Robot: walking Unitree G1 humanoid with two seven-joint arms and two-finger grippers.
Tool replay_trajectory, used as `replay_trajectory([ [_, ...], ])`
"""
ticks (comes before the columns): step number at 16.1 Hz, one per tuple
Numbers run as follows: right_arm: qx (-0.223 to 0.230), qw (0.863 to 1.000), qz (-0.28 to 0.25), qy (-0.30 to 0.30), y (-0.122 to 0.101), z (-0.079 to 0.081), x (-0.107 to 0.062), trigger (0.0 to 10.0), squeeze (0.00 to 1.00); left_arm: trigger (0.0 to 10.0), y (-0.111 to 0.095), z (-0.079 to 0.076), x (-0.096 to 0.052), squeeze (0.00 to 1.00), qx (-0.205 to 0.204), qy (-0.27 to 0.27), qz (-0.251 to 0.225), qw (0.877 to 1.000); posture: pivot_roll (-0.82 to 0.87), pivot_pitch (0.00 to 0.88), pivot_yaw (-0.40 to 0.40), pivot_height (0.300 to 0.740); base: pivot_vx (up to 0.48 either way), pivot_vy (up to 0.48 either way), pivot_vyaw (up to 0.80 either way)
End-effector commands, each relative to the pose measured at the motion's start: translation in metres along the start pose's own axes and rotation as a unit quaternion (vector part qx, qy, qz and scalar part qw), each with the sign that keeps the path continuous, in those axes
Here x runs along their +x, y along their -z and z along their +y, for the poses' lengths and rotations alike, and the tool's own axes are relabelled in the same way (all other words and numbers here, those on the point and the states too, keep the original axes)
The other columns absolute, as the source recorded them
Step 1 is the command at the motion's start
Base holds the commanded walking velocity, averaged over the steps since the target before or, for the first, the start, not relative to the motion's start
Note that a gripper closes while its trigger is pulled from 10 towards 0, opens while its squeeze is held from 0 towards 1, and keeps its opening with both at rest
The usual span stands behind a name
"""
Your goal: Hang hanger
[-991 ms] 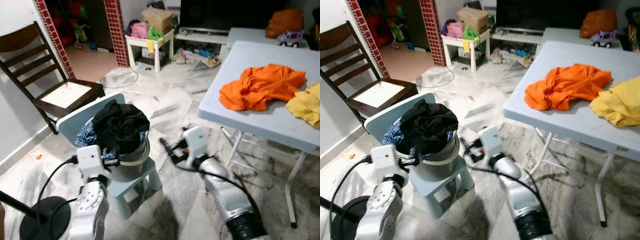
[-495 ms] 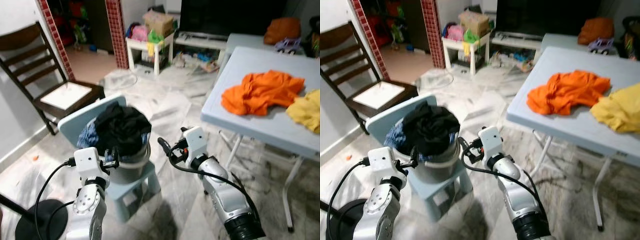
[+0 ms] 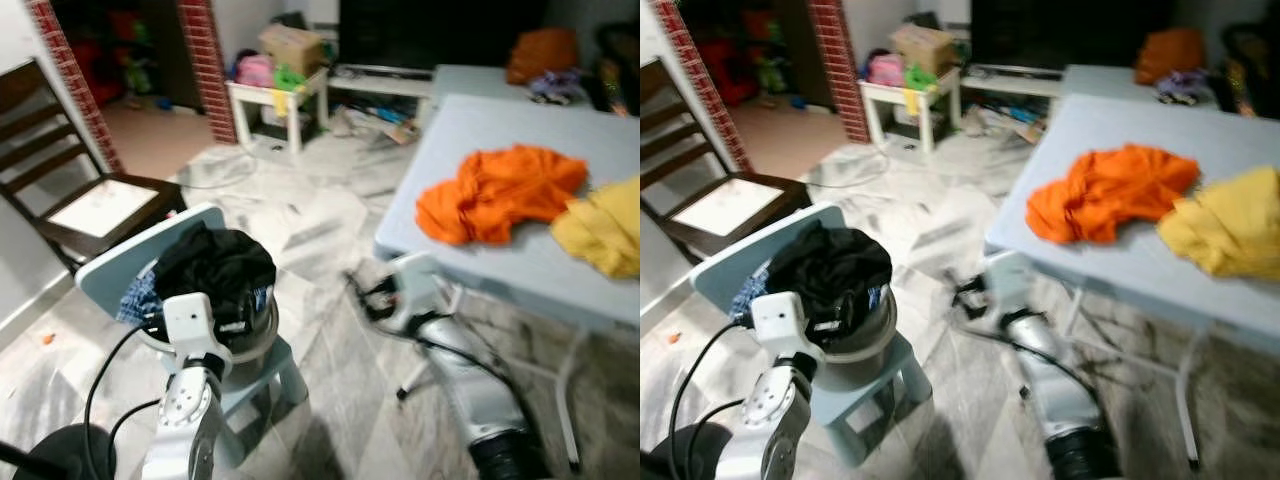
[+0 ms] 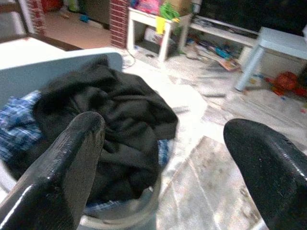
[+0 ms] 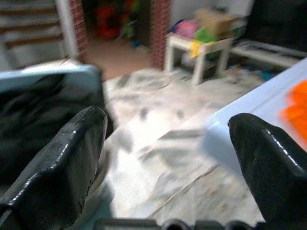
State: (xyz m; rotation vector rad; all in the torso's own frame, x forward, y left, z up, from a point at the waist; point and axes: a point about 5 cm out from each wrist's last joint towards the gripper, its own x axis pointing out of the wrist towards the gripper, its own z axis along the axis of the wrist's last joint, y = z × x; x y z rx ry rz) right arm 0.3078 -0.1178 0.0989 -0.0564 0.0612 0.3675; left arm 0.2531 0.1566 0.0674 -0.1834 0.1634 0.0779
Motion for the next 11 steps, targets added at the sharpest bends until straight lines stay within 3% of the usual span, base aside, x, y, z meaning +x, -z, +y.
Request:
replay_trajectory([
  [1,0.008,0.999,-0.039,0.035,-0.019,-0.012,0.002,10.0,0.0,10.0,-0.004,0.016,-0.005,0.0,0.016,-0.028,-0.002,0.999,0.01,0.0,0.015,0.74,0.0,0.0,0.0],
  [2,0.008,0.998,-0.034,0.057,-0.019,-0.026,-0.003,10.0,0.0,10.0,-0.007,0.019,-0.012,0.0,0.027,-0.031,-0.007,0.999,0.01,0.0,0.015,0.74,0.0,0.0,0.0],
  [5,0.006,0.998,-0.009,0.057,-0.008,-0.036,-0.014,10.0,0.0,10.0,-0.007,0.03,-0.028,0.0,0.048,-0.05,-0.008,0.998,0.02,0.0,0.016,0.74,0.0,0.0,0.0],
  [8,-0.002,1.0,0.005,0.022,-0.003,-0.028,-0.019,10.0,0.0,10.0,-0.002,0.036,-0.036,0.0,0.041,-0.063,0.001,0.997,0.04,0.0,-0.001,0.74,0.0,0.0,0.0],
  [11,-0.025,1.0,-0.002,-0.013,-0.008,-0.016,-0.018,10.0,0.0,10.0,0.002,0.031,-0.031,0.0,0.025,-0.065,0.011,0.997,0.03,0.003,-0.011,0.74,0.0,0.0,0.69],
])
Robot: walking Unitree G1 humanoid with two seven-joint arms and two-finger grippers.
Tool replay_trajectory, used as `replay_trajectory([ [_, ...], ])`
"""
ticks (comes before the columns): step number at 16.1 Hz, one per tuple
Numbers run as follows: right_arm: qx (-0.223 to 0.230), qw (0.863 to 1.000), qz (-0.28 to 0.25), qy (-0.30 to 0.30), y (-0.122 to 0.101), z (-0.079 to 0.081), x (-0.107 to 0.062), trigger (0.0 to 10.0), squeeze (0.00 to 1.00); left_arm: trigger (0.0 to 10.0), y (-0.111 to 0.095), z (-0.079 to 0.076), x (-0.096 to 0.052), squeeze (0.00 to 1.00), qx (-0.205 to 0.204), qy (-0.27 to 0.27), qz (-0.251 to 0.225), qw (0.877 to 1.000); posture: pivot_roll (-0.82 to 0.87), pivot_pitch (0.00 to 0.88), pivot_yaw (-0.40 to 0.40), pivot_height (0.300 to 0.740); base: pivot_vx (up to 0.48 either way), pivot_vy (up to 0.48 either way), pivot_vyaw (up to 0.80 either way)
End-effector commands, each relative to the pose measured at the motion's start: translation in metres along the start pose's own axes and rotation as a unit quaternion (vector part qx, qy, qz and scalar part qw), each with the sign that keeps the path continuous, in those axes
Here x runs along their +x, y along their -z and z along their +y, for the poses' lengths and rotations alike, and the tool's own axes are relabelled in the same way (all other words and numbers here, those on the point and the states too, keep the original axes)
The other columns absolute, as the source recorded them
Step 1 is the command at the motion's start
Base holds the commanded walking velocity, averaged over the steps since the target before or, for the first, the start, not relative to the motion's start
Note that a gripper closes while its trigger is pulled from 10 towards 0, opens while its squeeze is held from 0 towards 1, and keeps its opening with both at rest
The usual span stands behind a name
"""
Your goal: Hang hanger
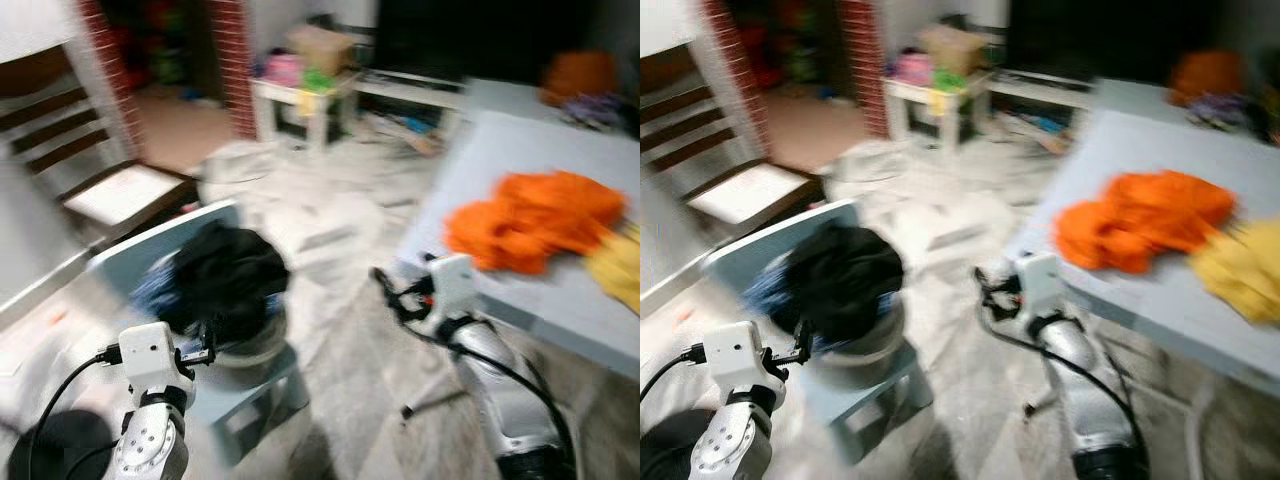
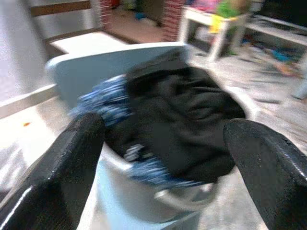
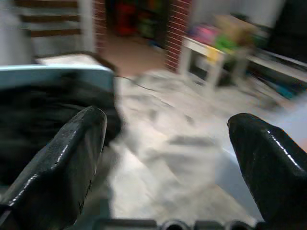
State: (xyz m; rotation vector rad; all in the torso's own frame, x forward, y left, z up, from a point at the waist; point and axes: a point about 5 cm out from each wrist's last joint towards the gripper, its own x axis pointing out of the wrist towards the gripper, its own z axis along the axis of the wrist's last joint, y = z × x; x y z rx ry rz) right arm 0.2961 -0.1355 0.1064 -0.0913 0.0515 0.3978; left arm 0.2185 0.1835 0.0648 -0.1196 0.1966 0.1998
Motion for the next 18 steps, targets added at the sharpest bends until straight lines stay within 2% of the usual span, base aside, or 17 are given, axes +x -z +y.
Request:
replay_trajectory([
  [1,-0.008,1.0,0.0,-0.002,-0.003,-0.001,-0.001,10.0,0.0,10.0,-0.002,-0.003,0.003,0.0,-0.002,0.001,0.002,1.0,0.02,0.006,-0.012,0.74,0.0,0.0,0.8],
  [3,-0.002,1.0,0.0,0.002,-0.004,-0.002,-0.001,10.0,0.0,10.0,-0.004,-0.009,0.007,0.0,-0.005,0.01,0.0,1.0,0.02,0.002,-0.008,0.74,0.0,0.0,0.8],
  [7,0.007,1.0,-0.004,0.012,-0.008,-0.002,0.001,10.0,0.0,10.0,-0.009,-0.011,0.012,0.0,-0.006,0.033,-0.01,0.999,0.01,0.005,0.0,0.74,0.0,0.0,0.0],
  [11,0.004,1.0,-0.003,0.006,-0.007,0.001,0.0,10.0,0.0,10.0,-0.01,-0.014,0.013,0.0,-0.01,0.036,-0.01,0.999,0.01,0.004,0.001,0.74,0.3,0.0,0.0],
  [15,0.003,1.0,-0.006,0.0,-0.009,0.005,0.003,10.0,0.0,10.0,-0.01,-0.014,0.014,0.0,-0.009,0.04,-0.008,0.999,0.01,0.0,0.002,0.74,0.309,0.0,0.74],
  [18,0.003,1.0,-0.005,-0.001,-0.009,0.004,0.003,10.0,0.0,10.0,-0.009,-0.014,0.014,0.0,-0.005,0.038,-0.006,0.999,0.01,0.0,0.002,0.74,0.264,0.0,0.16],
])
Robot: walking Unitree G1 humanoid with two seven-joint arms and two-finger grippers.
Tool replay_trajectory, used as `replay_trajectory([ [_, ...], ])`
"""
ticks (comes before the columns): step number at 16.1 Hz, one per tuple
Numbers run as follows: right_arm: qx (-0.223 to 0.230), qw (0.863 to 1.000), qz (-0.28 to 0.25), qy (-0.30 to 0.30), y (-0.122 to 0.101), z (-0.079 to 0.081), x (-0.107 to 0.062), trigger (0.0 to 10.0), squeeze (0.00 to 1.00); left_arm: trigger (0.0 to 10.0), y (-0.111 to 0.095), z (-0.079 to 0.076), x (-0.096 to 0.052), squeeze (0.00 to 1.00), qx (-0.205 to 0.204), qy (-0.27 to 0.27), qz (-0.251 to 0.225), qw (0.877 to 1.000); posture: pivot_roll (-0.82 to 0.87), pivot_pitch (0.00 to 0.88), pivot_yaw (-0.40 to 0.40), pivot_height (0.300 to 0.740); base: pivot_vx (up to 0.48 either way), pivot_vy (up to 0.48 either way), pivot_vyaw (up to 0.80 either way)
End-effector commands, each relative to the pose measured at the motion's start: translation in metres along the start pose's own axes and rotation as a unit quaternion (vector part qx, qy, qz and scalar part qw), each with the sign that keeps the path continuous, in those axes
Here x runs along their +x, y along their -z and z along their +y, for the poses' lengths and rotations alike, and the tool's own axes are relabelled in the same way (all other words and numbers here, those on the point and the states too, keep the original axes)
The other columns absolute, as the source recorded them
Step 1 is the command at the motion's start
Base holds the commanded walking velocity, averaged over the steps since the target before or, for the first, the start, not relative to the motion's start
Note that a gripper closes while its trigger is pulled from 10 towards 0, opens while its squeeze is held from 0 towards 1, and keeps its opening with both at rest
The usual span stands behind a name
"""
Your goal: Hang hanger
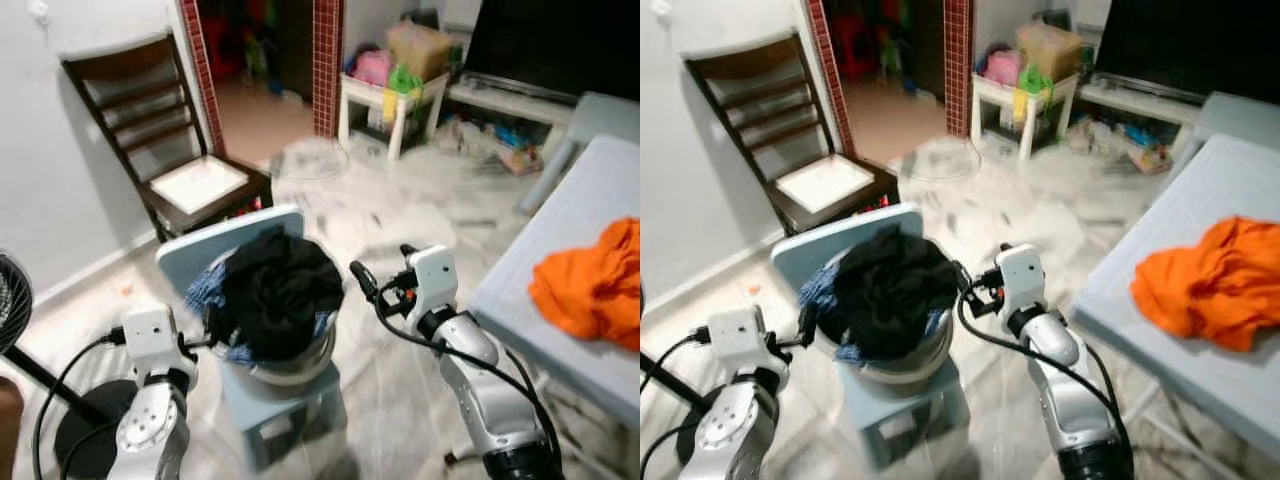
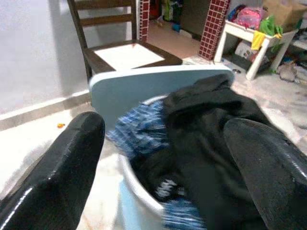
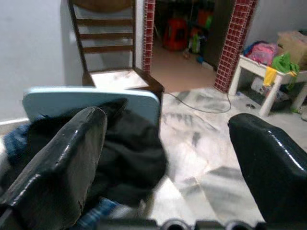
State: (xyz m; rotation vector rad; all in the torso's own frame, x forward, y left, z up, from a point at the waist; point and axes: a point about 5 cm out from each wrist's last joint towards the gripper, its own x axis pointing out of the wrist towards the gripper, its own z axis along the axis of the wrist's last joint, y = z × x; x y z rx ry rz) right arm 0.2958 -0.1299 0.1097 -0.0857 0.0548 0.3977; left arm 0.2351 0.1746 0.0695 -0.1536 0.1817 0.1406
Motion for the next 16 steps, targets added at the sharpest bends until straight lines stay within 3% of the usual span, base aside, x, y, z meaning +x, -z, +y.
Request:
replay_trajectory([
  [1,0.001,1.0,-0.005,0.001,-0.004,-0.001,0.002,10.0,0.0,10.0,0.0,-0.001,0.001,0.0,0.01,0.004,0.003,1.0,0.01,0.0,0.002,0.74,0.0,0.0,0.0],
  [6,0.006,1.0,-0.003,0.007,-0.004,-0.001,0.001,10.0,0.0,10.0,0.009,-0.011,0.0,0.0,-0.008,0.03,0.034,0.999,0.01,0.007,0.001,0.74,0.0,0.0,0.0],
  [8,0.005,1.0,-0.004,0.009,-0.005,-0.002,0.001,10.0,0.0,10.0,0.016,-0.023,0.004,0.0,-0.052,0.068,0.063,0.994,0.0,0.01,-0.008,0.74,0.0,0.0,0.0],
  [12,-0.003,1.0,-0.006,0.008,-0.011,-0.002,-0.002,10.0,0.0,10.0,0.024,-0.033,0.02,0.0,-0.156,0.048,0.088,0.983,-0.04,0.043,-0.026,0.74,0.0,0.0,0.0],
  [14,-0.008,1.0,-0.005,0.006,-0.013,-0.003,-0.005,10.0,0.0,10.0,0.025,-0.045,0.028,0.0,-0.208,0.039,0.1,0.972,-0.07,0.057,-0.028,0.74,0.0,0.0,0.0],
  [16,-0.015,1.0,-0.001,0.007,-0.015,-0.006,-0.009,10.0,0.0,10.0,0.029,-0.067,0.037,0.0,-0.273,0.043,0.124,0.953,-0.09,0.068,-0.03,0.74,0.0,0.0,0.0],
])
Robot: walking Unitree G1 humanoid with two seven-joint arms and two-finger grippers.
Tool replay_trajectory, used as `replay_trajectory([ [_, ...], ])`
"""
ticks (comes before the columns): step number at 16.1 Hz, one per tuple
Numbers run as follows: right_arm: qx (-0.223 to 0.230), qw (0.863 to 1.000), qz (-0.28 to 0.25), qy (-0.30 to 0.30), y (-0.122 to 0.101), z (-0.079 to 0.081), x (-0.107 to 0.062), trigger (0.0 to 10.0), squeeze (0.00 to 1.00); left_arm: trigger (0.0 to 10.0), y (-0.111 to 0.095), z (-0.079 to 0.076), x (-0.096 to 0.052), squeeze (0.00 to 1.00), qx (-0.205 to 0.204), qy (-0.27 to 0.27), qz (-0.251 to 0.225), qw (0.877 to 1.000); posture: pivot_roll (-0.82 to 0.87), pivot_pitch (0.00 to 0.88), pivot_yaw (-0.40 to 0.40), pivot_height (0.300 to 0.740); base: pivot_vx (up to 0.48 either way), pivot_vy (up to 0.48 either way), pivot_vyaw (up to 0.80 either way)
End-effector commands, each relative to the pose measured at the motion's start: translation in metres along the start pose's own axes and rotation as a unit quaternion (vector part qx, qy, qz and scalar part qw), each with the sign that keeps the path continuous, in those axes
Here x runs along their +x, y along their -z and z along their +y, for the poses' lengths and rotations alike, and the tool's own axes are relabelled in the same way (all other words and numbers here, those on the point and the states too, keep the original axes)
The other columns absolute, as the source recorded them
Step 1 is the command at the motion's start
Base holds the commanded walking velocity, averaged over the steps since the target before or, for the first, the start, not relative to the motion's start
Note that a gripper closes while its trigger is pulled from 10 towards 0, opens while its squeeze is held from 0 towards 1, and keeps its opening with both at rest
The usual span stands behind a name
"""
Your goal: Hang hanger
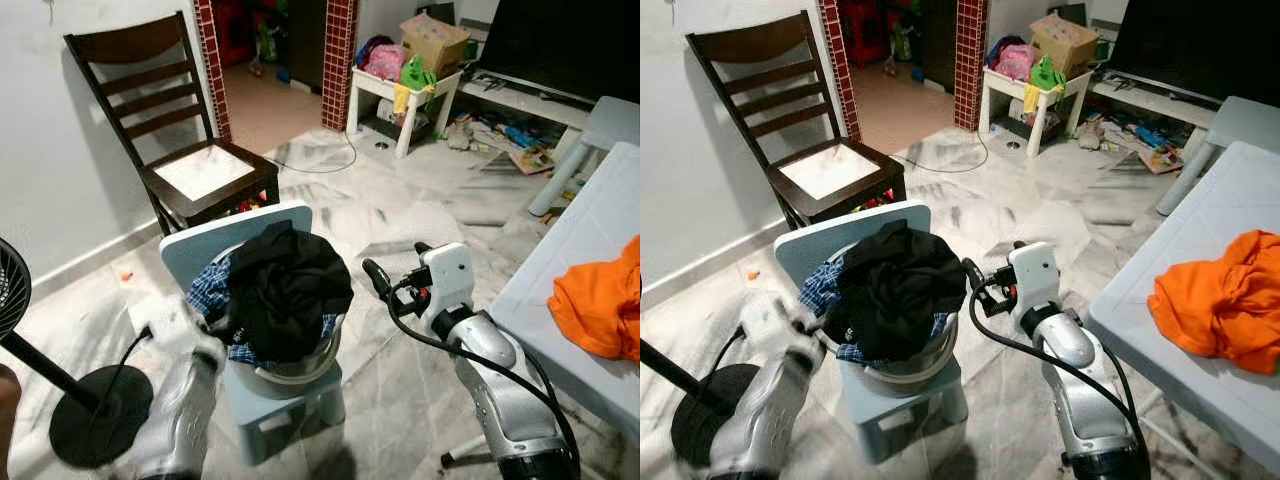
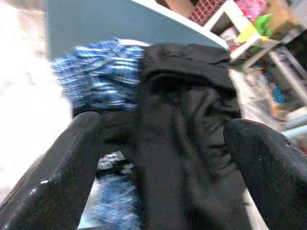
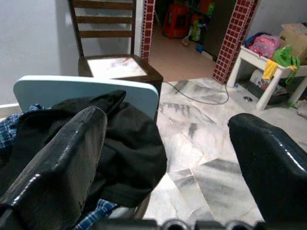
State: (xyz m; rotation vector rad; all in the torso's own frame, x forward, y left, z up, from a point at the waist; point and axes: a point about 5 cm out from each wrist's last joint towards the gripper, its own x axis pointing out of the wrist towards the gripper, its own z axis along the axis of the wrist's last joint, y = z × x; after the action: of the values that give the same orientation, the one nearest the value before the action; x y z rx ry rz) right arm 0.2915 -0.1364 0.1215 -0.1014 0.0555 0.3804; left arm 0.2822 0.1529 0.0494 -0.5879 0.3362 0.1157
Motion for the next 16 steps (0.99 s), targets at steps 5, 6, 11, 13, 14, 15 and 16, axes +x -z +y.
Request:
replay_trajectory([
  [5,-0.02,1.0,-0.009,0.001,-0.015,-0.003,-0.005,10.0,0.0,10.0,0.052,-0.045,0.013,0.0,-0.159,0.016,0.098,0.982,-0.15,0.085,-0.025,0.74,0.0,0.0,0.0],
  [6,-0.024,1.0,-0.007,0.0,-0.014,-0.003,-0.007,10.0,0.0,10.0,0.055,-0.05,0.015,0.0,-0.171,0.015,0.111,0.979,-0.15,0.088,-0.022,0.74,0.0,0.0,0.0],
  [11,-0.026,1.0,-0.003,-0.001,-0.014,-0.001,-0.006,10.0,0.0,10.0,0.053,-0.038,0.002,0.0,-0.112,-0.006,0.102,0.989,-0.13,0.088,-0.015,0.74,0.0,0.0,0.0],
  [13,-0.026,1.0,-0.001,-0.004,-0.013,0.0,-0.004,10.0,0.0,10.0,0.047,-0.018,-0.011,0.0,-0.135,-0.047,0.101,0.985,-0.11,0.088,-0.018,0.74,0.0,0.0,0.0],
  [14,-0.025,1.0,-0.001,-0.005,-0.014,0.001,-0.003,10.0,0.0,10.0,0.044,-0.013,-0.015,0.0,-0.138,-0.058,0.099,0.984,-0.11,0.087,-0.021,0.74,0.0,0.0,0.0],
  [15,-0.025,1.0,-0.002,-0.007,-0.014,0.002,-0.002,10.0,0.0,10.0,0.042,-0.009,-0.018,0.0,-0.141,-0.064,0.099,0.983,-0.1,0.088,-0.025,0.74,0.0,0.0,0.0],
  [16,-0.025,1.0,-0.003,-0.009,-0.015,0.003,-0.001,10.0,0.0,10.0,0.042,-0.007,-0.021,0.0,-0.145,-0.067,0.102,0.982,-0.09,0.086,-0.027,0.74,0.0,0.0,0.0],
])
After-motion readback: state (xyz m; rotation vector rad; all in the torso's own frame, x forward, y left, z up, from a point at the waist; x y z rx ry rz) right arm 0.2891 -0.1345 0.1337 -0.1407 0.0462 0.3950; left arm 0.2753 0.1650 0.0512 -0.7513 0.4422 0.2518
